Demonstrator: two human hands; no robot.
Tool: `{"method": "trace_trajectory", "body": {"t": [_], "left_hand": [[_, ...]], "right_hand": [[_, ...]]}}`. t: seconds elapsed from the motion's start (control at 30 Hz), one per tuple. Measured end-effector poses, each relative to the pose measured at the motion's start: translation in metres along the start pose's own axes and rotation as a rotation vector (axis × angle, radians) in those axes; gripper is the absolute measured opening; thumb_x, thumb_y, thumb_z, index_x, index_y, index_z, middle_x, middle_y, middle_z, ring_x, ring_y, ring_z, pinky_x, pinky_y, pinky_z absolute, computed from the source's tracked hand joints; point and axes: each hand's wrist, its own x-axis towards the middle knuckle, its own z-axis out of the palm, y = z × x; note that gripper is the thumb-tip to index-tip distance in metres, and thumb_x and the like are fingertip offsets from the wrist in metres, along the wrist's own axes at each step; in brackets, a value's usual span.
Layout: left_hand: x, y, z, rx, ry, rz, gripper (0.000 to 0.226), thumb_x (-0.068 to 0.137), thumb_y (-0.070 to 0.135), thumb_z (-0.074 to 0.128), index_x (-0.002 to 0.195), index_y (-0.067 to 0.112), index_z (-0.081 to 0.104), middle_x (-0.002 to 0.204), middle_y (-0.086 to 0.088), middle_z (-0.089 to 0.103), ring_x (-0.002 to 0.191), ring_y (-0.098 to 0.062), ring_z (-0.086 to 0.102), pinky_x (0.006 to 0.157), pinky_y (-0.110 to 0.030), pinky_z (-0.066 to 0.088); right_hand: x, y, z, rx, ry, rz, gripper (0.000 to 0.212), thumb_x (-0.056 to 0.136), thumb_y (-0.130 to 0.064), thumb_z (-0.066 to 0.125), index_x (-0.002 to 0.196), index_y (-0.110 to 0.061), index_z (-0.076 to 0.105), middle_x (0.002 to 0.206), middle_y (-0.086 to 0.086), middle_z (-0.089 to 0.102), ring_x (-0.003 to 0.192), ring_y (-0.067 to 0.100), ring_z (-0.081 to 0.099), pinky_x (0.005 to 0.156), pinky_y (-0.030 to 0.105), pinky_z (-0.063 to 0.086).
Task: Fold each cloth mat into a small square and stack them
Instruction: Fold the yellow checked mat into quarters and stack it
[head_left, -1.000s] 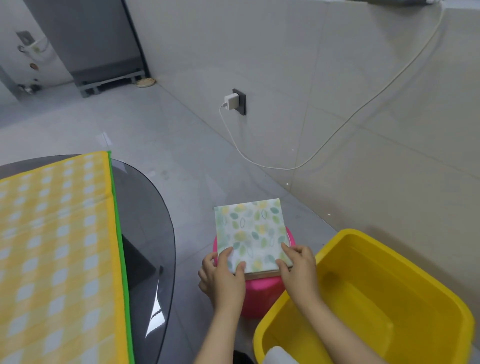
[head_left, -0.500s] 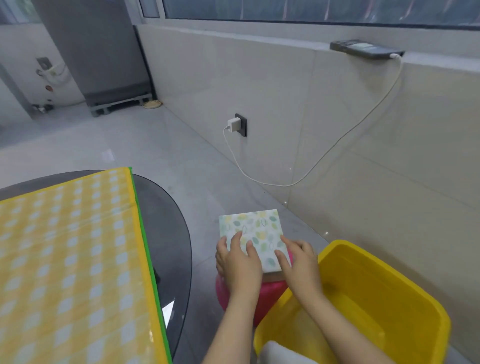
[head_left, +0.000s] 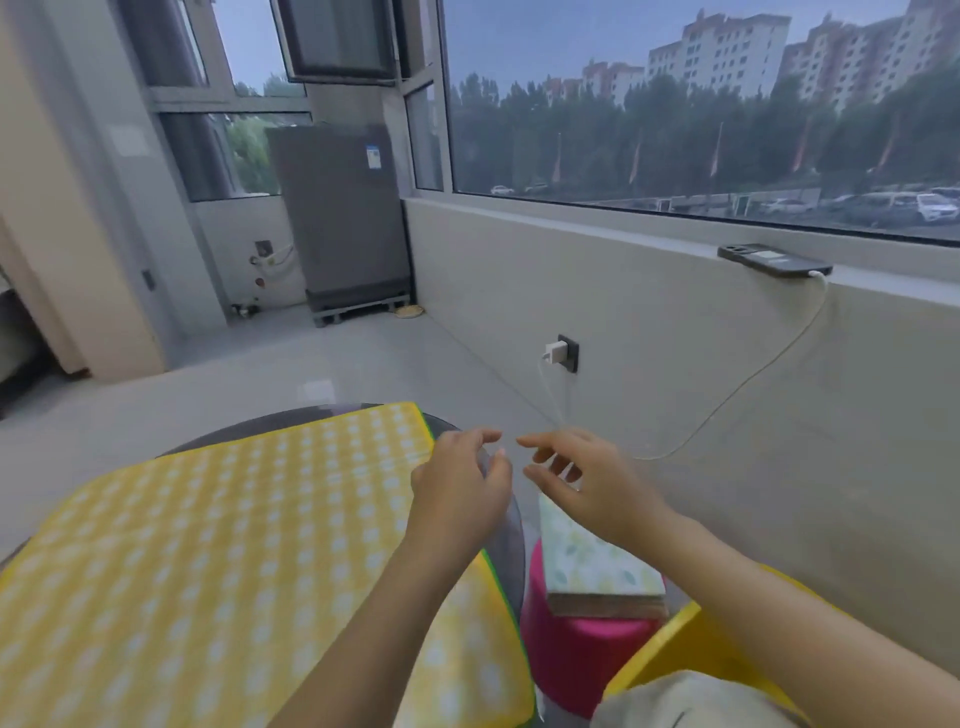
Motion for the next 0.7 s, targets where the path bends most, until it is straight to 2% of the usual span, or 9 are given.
{"method": "trace_trajectory", "body": {"t": [0.1, 0.27, 0.37, 0.43, 0.5, 0.6, 0.67, 0.7], "left_hand": [[-0.023, -0.023, -0.049, 0.176, 0.024, 0.020, 0.030, 0.095, 0.032, 0.046, 0.123, 0.027, 0.054, 0.123, 0.005, 0.049, 0.105, -0.012, 0.056, 0.105, -0.036, 0.031], [-0.073, -0.073, -0.111, 0.424, 0.005, 0.018, 0.035, 0.097, 0.036, 0.039, 0.131, 0.029, 0.046, 0.130, 0.010, 0.042, 0.114, -0.008, 0.049, 0.103, -0.027, 0.024], [-0.104, -0.105, -0.131, 0.527, -0.045, 0.017, 0.038, 0.098, 0.038, 0.035, 0.135, 0.031, 0.040, 0.132, 0.012, 0.038, 0.117, -0.010, 0.043, 0.100, -0.024, 0.027], [-0.121, -0.127, -0.136, 0.568, -0.081, 0.050, 0.040, 0.098, 0.039, 0.034, 0.137, 0.031, 0.038, 0.134, 0.012, 0.037, 0.121, -0.008, 0.040, 0.097, -0.022, 0.032], [-0.135, -0.149, -0.137, 0.587, -0.117, 0.065, 0.043, 0.097, 0.044, 0.030, 0.136, 0.029, 0.041, 0.133, 0.011, 0.040, 0.123, -0.008, 0.040, 0.093, -0.022, 0.037], [-0.151, -0.175, -0.136, 0.617, -0.195, 0.064, 0.055, 0.084, 0.051, 0.024, 0.120, 0.027, 0.057, 0.119, 0.007, 0.054, 0.107, -0.014, 0.056, 0.081, -0.028, 0.048], [-0.160, -0.190, -0.135, 0.633, -0.226, 0.091, 0.039, 0.081, 0.048, 0.038, 0.105, 0.028, 0.060, 0.104, 0.006, 0.061, 0.091, -0.014, 0.064, 0.070, -0.024, 0.052], [-0.164, -0.197, -0.134, 0.624, -0.229, 0.117, 0.034, 0.081, 0.046, 0.043, 0.104, 0.028, 0.058, 0.103, 0.005, 0.062, 0.091, -0.014, 0.063, 0.071, -0.023, 0.052]], "right_hand": [[0.006, -0.042, 0.016, 0.000, -0.057, -0.077, 0.028, 0.089, -0.031, 0.059, 0.116, -0.027, 0.062, 0.092, -0.009, 0.060, 0.081, 0.007, 0.058, 0.074, 0.023, 0.047], [0.002, -0.094, 0.064, -0.014, -0.181, -0.162, 0.037, 0.085, -0.049, 0.049, 0.118, -0.035, 0.059, 0.095, -0.021, 0.054, 0.081, 0.000, 0.057, 0.076, 0.020, 0.046], [-0.009, -0.112, 0.096, -0.061, -0.357, -0.257, 0.036, 0.090, -0.045, 0.050, 0.125, -0.036, 0.054, 0.104, -0.017, 0.057, 0.091, 0.002, 0.055, 0.078, 0.018, 0.042], [-0.016, -0.117, 0.112, -0.114, -0.447, -0.351, 0.045, 0.089, -0.053, 0.040, 0.129, -0.034, 0.051, 0.114, -0.012, 0.060, 0.102, 0.006, 0.055, 0.082, 0.019, 0.040], [-0.024, -0.120, 0.127, -0.166, -0.555, -0.427, 0.052, 0.088, -0.056, 0.032, 0.132, -0.033, 0.048, 0.123, -0.011, 0.058, 0.112, 0.010, 0.052, 0.091, 0.025, 0.040], [-0.033, -0.120, 0.142, -0.196, -0.669, -0.500, 0.049, 0.090, -0.055, 0.038, 0.132, -0.031, 0.049, 0.129, -0.008, 0.055, 0.117, 0.015, 0.051, 0.097, 0.033, 0.042], [-0.038, -0.117, 0.149, -0.219, -0.707, -0.548, 0.049, 0.089, -0.055, 0.041, 0.129, -0.029, 0.052, 0.129, -0.004, 0.056, 0.115, 0.019, 0.052, 0.095, 0.037, 0.045], [-0.040, -0.117, 0.150, -0.235, -0.714, -0.564, 0.049, 0.088, -0.056, 0.042, 0.128, -0.028, 0.052, 0.128, -0.002, 0.056, 0.115, 0.020, 0.051, 0.094, 0.038, 0.045]]}}
